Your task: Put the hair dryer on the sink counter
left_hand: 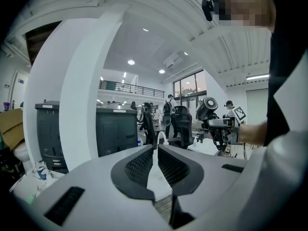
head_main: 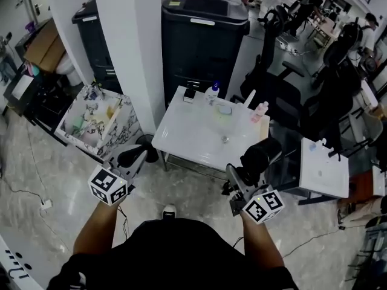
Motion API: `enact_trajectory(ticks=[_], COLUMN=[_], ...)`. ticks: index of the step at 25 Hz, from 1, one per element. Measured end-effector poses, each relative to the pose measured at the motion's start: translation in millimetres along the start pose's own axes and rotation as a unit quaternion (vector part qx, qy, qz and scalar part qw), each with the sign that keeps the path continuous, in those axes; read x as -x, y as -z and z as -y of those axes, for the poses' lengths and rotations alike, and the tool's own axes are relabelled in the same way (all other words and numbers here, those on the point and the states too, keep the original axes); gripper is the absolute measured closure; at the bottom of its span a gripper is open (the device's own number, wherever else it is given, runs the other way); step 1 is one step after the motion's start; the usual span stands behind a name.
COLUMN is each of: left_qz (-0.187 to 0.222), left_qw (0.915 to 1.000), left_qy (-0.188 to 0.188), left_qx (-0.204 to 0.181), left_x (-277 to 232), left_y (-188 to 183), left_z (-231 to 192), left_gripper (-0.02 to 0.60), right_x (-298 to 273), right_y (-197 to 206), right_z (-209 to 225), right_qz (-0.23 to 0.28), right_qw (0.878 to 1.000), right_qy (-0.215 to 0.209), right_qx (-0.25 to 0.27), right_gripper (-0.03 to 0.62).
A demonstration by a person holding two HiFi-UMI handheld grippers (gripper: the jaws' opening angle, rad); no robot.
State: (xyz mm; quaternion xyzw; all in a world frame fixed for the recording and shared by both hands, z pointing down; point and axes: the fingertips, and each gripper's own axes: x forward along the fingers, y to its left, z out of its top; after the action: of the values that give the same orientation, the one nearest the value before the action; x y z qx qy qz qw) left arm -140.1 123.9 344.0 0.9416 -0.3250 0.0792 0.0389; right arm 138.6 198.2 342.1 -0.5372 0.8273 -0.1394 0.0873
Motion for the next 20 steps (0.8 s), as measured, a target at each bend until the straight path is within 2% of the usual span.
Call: enact_trajectory(ticks=[20], left_qz=[0.008], left_qw=[0.9988], left_qy=[0.049], left_qx=[0.008], left_x=[-33.6], left_y=[-5.2], left_z=[-85.1], left_gripper=[0.537], right_x=[-66.6], right_y=[-5.0], right_z=[-11.3], right_qz=[0.009], right_qw=[0.999], right_qy=[0.041], right_qx=[-0.003], right_gripper=[0.321])
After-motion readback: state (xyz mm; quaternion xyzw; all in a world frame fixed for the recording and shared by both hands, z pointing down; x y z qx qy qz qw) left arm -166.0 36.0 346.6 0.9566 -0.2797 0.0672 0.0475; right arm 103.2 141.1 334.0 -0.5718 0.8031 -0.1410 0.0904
